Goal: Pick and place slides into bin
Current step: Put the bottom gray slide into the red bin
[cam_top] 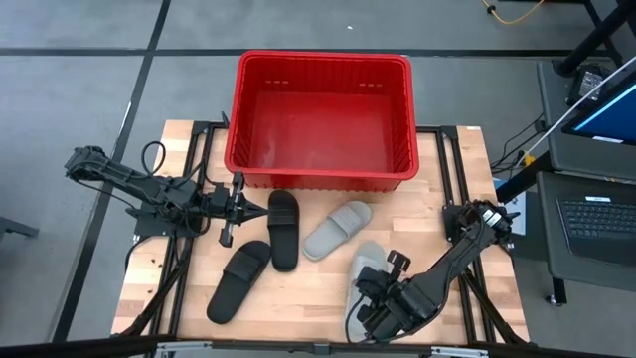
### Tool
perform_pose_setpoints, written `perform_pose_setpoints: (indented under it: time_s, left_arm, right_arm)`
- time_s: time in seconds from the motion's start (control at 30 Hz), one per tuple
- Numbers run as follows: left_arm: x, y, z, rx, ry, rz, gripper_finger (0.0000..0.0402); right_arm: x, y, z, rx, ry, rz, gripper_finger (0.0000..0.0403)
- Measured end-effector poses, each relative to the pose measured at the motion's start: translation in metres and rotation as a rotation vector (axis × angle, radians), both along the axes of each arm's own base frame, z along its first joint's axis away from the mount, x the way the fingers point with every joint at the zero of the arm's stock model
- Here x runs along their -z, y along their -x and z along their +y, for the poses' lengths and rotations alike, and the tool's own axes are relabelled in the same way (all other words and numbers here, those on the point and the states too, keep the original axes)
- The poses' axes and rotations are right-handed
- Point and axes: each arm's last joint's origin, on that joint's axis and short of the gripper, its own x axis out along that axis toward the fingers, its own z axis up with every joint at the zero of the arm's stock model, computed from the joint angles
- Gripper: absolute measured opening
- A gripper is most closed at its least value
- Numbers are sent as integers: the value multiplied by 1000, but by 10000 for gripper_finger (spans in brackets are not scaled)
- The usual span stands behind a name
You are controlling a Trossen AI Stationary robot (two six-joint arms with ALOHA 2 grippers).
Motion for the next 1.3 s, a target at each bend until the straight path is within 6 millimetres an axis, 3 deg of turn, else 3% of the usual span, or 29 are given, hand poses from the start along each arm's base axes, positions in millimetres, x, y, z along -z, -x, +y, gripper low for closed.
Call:
perform_pose_setpoints:
  time_s: [0.43, 0.77, 1.3]
  left_arm:
    - [-1, 0, 0, 0, 2, -5, 2]
    - [-1, 0, 0, 0, 2, -6, 3]
    - [-8, 1, 0, -1, 25, -77, 5]
  right_arm:
    - [-67, -15, -27, -54, 125, -197, 0]
    - [-107, -34, -67, -109, 239, -278, 0]
    - [-132, -41, -126, -68, 432, -279, 0]
